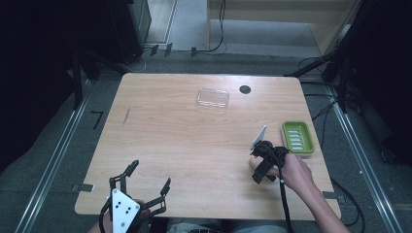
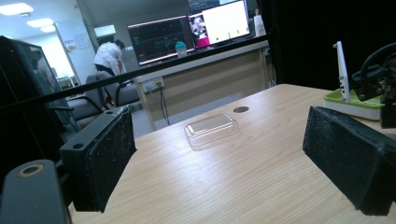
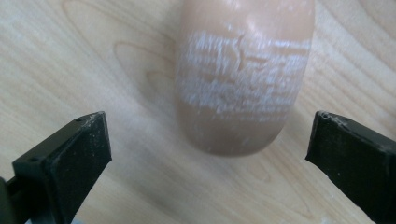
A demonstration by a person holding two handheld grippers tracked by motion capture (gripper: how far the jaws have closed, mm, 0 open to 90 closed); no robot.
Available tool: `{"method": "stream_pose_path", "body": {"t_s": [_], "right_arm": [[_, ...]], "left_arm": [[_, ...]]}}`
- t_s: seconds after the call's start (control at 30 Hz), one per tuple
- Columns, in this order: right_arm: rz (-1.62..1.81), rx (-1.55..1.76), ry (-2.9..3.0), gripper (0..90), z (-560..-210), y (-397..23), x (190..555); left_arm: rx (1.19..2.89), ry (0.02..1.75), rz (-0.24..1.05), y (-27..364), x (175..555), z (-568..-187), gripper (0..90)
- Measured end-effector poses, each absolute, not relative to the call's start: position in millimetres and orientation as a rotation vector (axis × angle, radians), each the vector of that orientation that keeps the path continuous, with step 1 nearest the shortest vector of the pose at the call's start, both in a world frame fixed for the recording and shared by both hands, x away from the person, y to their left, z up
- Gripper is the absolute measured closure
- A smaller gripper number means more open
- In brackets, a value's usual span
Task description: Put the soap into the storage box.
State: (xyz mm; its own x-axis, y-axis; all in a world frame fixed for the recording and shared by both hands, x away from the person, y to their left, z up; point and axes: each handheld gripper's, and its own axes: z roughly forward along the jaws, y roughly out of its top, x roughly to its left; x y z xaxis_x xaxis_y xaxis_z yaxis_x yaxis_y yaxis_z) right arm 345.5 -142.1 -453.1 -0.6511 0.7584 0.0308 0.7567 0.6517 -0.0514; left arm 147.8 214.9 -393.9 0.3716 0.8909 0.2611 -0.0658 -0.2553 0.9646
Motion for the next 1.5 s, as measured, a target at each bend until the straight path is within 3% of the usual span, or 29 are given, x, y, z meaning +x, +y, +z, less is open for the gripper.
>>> {"method": "stream_pose_path", "body": {"t_s": [0.7, 0.83, 1.23, 1.5], "right_arm": [[0.051, -1.312, -2.813, 0.1, -463.0, -132.5, 365.4], [0.041, -1.336, -2.825, 14.1, -462.4, -132.8, 365.1], [0.044, -1.35, -2.814, 18.3, -464.1, -133.3, 365.9], [0.059, -1.362, -2.814, 27.0, -465.2, -133.2, 366.4]], "left_arm": [[1.544, 0.769, 1.104, 215.4, 147.7, -393.9, 9.9], [1.542, 0.769, 1.104, 215.4, 147.5, -393.9, 9.9], [1.543, 0.768, 1.104, 215.5, 147.4, -393.9, 9.9], [1.54, 0.769, 1.104, 215.6, 147.3, -393.9, 9.9]]}}
